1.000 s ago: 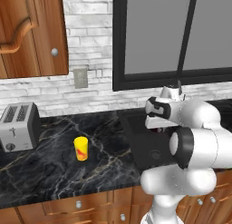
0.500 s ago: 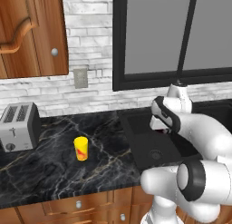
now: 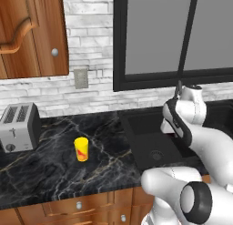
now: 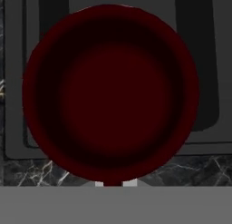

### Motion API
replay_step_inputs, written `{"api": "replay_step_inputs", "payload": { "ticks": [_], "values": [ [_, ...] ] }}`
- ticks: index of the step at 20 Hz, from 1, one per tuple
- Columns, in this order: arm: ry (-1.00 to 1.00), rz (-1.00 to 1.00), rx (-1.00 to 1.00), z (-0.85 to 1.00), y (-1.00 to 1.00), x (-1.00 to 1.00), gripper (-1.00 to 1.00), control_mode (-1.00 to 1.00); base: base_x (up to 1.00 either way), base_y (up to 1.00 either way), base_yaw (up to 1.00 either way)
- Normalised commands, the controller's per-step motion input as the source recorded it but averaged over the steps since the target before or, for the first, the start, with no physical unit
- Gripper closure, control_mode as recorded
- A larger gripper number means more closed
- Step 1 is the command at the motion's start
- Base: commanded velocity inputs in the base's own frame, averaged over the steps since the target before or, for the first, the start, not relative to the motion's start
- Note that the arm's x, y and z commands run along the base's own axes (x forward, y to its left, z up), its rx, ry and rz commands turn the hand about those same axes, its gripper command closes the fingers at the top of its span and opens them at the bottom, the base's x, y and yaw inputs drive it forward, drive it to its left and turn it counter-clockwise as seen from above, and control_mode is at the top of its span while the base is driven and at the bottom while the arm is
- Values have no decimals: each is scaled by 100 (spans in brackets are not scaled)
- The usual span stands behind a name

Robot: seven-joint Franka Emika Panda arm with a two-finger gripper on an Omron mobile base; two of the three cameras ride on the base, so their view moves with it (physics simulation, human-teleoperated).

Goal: Move any existing items from the left basin to the right basin for drying. Then move the cup from the counter to the left basin of the sink for washing.

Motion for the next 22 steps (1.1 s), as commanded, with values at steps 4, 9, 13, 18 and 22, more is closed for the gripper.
{"api": "replay_step_inputs", "payload": {
  "ticks": [4,9,13,18,22],
  "values": [
    [0,-7,0,20,-44,-14,100,-100,0,0,0],
    [0,-9,0,14,-49,-6,100,-100,0,0,0],
    [0,-13,0,3,-54,-4,100,-100,0,0,0],
    [0,-13,0,4,-56,-1,100,-100,0,0,0],
    [0,-11,0,7,-51,0,100,-100,0,0,0]
  ]
}}
